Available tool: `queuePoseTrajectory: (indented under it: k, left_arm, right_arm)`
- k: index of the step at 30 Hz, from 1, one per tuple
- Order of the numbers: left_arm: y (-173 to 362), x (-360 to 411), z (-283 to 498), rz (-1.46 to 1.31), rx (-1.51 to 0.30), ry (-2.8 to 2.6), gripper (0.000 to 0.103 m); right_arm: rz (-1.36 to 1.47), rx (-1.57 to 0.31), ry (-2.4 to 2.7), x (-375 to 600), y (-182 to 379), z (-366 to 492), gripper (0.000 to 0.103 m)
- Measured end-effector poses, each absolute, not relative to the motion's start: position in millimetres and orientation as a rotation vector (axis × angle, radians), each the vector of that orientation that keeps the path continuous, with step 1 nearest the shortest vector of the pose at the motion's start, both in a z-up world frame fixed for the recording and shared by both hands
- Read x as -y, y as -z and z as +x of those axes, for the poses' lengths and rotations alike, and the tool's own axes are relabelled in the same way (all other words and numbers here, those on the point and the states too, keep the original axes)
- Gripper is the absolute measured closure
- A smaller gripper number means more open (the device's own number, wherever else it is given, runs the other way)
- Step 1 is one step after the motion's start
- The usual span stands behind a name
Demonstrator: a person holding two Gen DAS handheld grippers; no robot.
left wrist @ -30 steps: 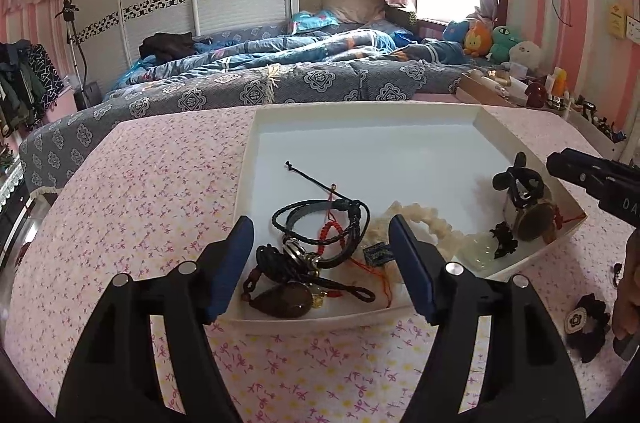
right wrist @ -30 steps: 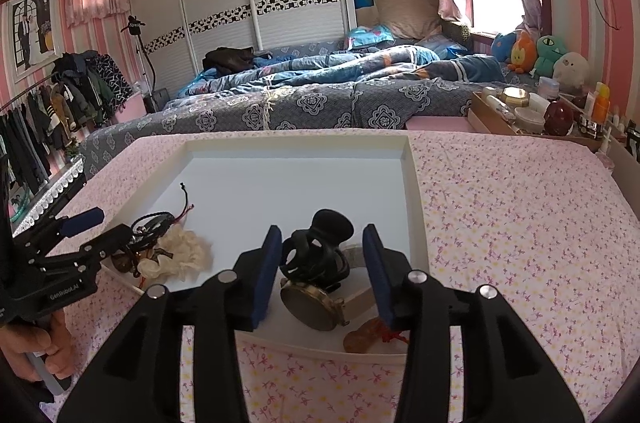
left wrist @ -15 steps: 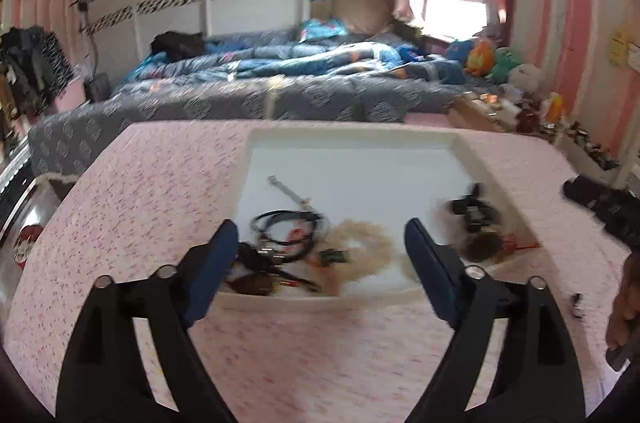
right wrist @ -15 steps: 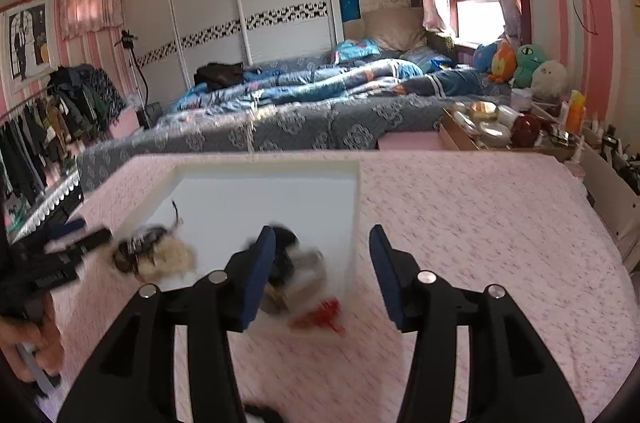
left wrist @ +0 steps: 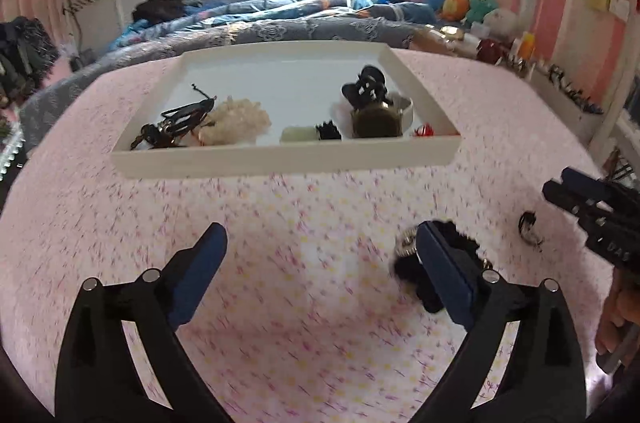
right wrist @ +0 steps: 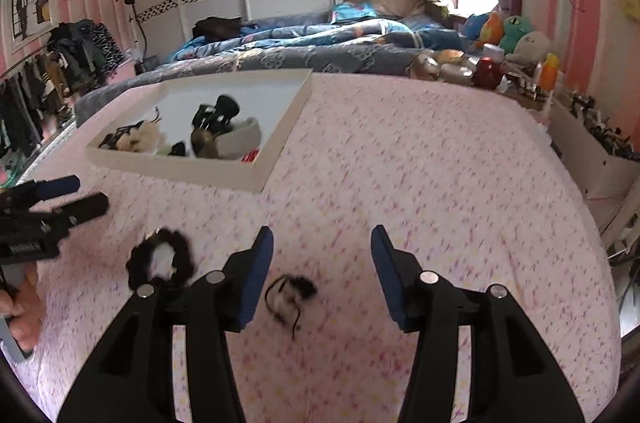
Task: Organize jewelry
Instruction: 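Withdraw both tools from the tray toward the black beaded bracelet, then grasp the black beaded bracelet with the left tool while the right tool grasps the small black pendant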
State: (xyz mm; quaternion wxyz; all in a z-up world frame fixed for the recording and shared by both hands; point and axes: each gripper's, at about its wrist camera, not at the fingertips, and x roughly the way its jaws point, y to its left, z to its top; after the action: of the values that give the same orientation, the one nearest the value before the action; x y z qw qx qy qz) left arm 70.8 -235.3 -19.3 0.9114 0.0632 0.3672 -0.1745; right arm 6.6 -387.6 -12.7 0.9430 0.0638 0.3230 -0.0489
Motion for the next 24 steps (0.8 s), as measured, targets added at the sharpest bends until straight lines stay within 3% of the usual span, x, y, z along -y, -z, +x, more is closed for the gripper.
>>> queuePoseTrajectory:
  k: [15,19,24]
  left_arm:
    - [40.8,279.1,72.5,0.296,-0.792,0.299,0.005]
    - [45.1,284.0,77.3,0.298,-0.826,0.331,0.005]
    - [51.7,289.1,81.1,0.303,-0.872,0.367,0.008]
  right_arm:
    - [-0.007,-0.764,0.177,355.1,30.3,17.9,0.05]
    - [-0.016,-0.799,0.159,353.4,34.3,19.3,0.061]
    - [0.001,-0.838,0.144,354.4,40.1,21.9,0.061]
